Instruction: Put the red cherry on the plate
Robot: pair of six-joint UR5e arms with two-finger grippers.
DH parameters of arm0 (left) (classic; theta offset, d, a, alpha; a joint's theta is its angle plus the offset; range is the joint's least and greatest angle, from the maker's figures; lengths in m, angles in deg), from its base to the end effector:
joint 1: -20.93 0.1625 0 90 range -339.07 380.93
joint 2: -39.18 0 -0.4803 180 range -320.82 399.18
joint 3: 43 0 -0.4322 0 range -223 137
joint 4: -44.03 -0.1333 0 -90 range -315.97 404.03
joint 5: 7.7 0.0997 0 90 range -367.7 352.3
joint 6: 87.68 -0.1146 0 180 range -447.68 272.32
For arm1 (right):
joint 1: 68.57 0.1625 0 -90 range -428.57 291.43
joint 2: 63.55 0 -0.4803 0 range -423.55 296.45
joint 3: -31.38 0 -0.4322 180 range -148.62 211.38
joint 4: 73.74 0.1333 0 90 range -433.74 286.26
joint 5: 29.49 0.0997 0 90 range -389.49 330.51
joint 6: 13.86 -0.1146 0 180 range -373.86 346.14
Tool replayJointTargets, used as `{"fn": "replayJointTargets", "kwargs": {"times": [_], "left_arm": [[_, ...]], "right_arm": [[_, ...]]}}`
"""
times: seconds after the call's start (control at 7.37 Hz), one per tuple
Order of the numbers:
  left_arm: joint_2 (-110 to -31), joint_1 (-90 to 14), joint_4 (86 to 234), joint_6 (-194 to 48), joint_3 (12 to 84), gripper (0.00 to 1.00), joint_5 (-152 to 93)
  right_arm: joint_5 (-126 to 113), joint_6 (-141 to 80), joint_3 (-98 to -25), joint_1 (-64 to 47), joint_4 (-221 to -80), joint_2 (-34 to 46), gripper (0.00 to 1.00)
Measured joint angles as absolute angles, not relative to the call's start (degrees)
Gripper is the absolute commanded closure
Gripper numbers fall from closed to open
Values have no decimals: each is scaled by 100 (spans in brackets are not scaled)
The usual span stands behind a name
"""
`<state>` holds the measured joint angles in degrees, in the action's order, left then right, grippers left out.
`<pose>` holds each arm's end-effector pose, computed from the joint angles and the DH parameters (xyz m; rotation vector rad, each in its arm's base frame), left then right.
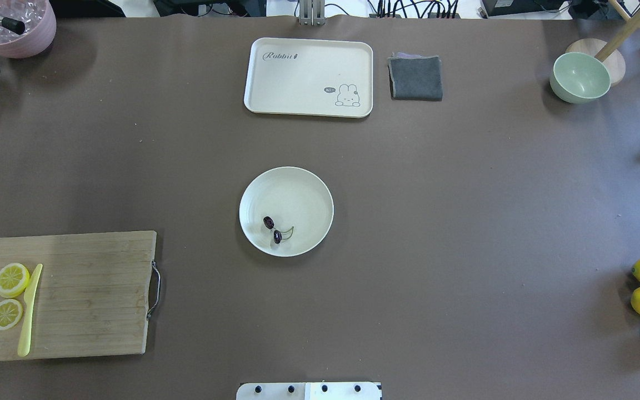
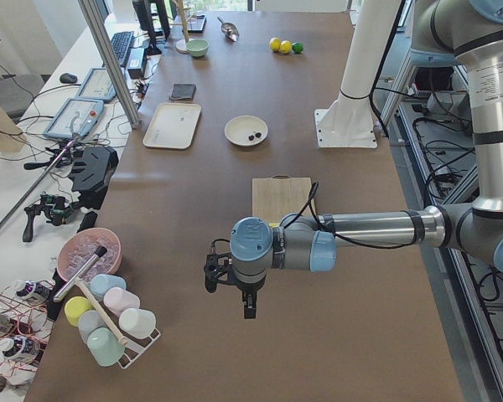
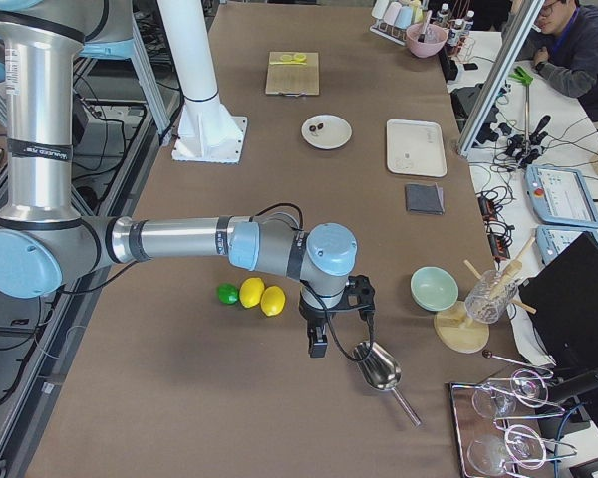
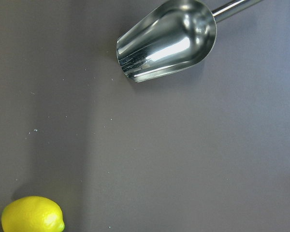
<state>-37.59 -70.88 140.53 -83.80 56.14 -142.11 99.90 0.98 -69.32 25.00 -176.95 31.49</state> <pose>-0.0665 -0.4223 0.7385 0.0259 0.7758 -0.0780 0.0900 -0.4704 0.6992 -0.0151 -0.6984 -0.1433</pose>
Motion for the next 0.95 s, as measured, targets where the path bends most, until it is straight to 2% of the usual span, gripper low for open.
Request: {"fn": "replayJointTargets", "kwargs": {"times": [0.95], "left_arm": [[-3746, -7091, 14097, -8383, 5701, 2, -14147]], "right_arm": [[9968, 105, -6968, 2477, -17694, 3235, 0]]}}
